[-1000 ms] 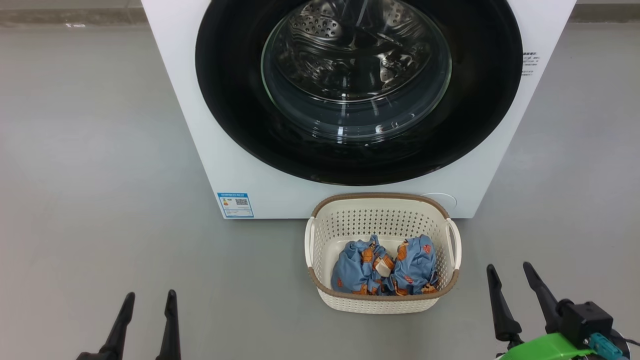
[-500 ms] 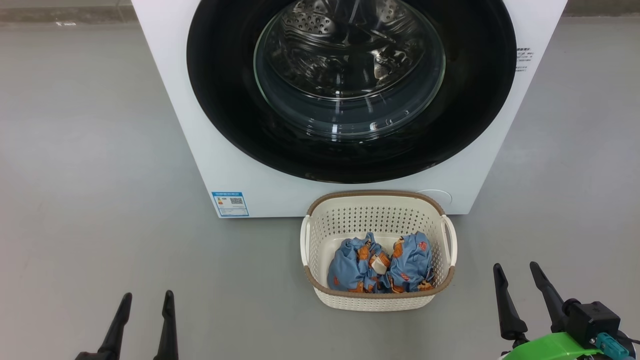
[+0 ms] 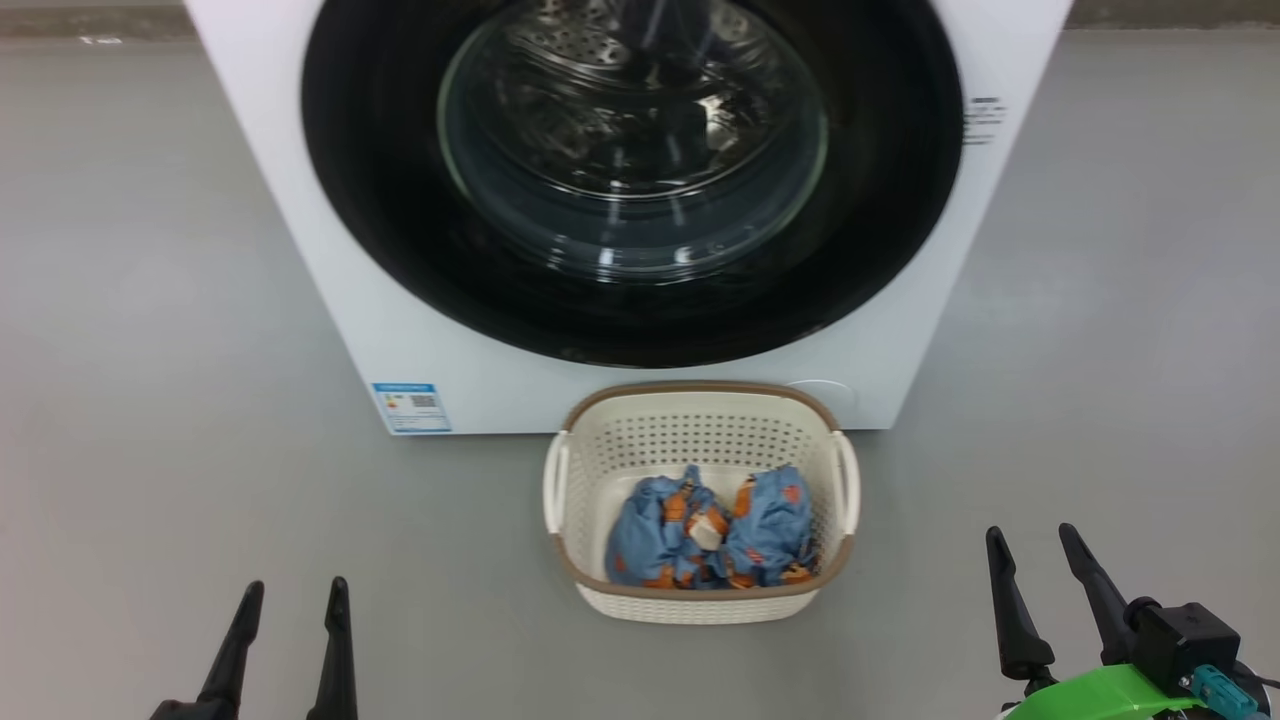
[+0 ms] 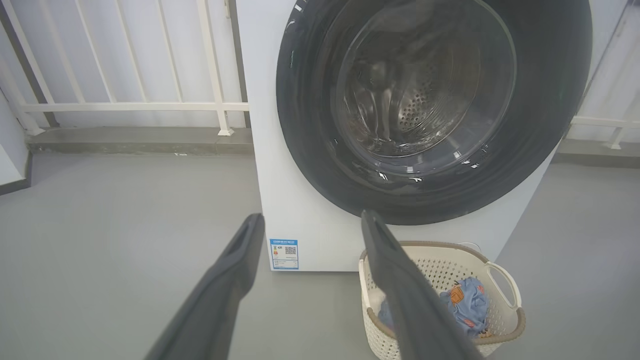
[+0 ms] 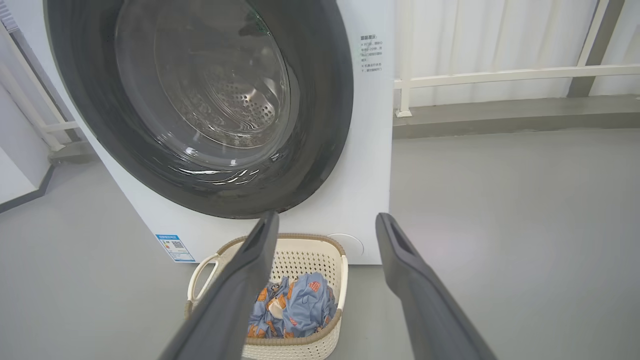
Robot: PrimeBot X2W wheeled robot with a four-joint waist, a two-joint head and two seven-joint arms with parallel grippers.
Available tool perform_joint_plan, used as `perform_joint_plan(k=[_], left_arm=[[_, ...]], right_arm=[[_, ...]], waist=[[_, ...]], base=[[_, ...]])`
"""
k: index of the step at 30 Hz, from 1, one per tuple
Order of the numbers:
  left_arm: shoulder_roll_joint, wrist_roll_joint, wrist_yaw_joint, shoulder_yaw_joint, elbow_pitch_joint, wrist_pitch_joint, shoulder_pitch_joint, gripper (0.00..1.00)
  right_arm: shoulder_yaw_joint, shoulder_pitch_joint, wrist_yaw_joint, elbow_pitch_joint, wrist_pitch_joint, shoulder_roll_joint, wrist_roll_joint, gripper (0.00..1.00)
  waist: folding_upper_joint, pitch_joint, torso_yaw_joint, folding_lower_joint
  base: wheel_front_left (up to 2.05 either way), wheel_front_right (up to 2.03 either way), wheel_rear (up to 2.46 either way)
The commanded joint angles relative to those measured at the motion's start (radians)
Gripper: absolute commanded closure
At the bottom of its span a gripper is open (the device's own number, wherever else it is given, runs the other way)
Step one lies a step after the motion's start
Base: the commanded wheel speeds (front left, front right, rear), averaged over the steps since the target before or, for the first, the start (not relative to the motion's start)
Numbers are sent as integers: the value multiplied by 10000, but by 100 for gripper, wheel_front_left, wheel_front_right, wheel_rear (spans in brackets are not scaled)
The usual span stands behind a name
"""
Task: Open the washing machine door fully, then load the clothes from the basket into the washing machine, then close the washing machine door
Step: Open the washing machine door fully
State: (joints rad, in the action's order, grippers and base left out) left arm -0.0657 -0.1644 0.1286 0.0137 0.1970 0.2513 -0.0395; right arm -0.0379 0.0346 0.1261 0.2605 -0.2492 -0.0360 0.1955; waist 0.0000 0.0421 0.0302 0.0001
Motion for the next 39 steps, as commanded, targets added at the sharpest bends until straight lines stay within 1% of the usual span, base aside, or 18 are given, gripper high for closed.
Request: perform_joint_plan(k=[1, 9, 13, 17, 23, 31, 32, 34, 35, 39], left_arm=[[-19, 117, 21, 338, -297, 105, 440, 0], [17, 136, 21, 341, -399, 105, 528, 0], [18, -363, 21, 87, -462, 105, 571, 0], [-148, -651, 21, -135, -506, 105, 527, 0], [-255, -805, 21, -300, -500, 105, 468, 0], [-250, -831, 21, -426, -495, 105, 387, 0], [-240, -831, 21, -439, -493, 105, 382, 0], [-216, -830, 21, -452, -488, 105, 370, 0], [-203, -831, 21, -460, -485, 105, 363, 0], [-148, -844, 21, -509, -485, 105, 344, 0]], right_arm=[[206, -214, 46, -202, -126, -143, 132, 0], [212, -275, 46, -208, -126, -143, 144, 0], [198, -274, 46, -226, -126, -143, 150, 0], [183, -240, 46, -222, -126, -143, 162, 0], [195, -207, 46, -203, -126, -143, 177, 0], [324, -197, 46, -211, -126, -143, 287, 0], [366, -217, 46, -190, -126, -143, 353, 33], [434, -302, 46, -154, -126, -143, 442, 73], [487, -362, 46, -153, -126, -143, 507, 100], [604, -757, 46, -226, -126, -143, 915, 100]], waist=[[0, 20, -13, 0], [0, 124, -46, 0], [0, 120, -40, 0], [0, 70, -13, 0], [0, -36, 49, 0], [0, -146, 171, 0], [0, -149, 192, 0], [0, -154, 231, 0], [0, -154, 252, 0], [0, -127, 325, 0]], base=[[123, 123, -246], [123, 123, -246], [113, 113, -227], [83, 83, -166], [44, 44, -87], [3, 3, -6], [0, 0, 0], [0, 0, 0], [0, 0, 0], [0, 0, 0]])
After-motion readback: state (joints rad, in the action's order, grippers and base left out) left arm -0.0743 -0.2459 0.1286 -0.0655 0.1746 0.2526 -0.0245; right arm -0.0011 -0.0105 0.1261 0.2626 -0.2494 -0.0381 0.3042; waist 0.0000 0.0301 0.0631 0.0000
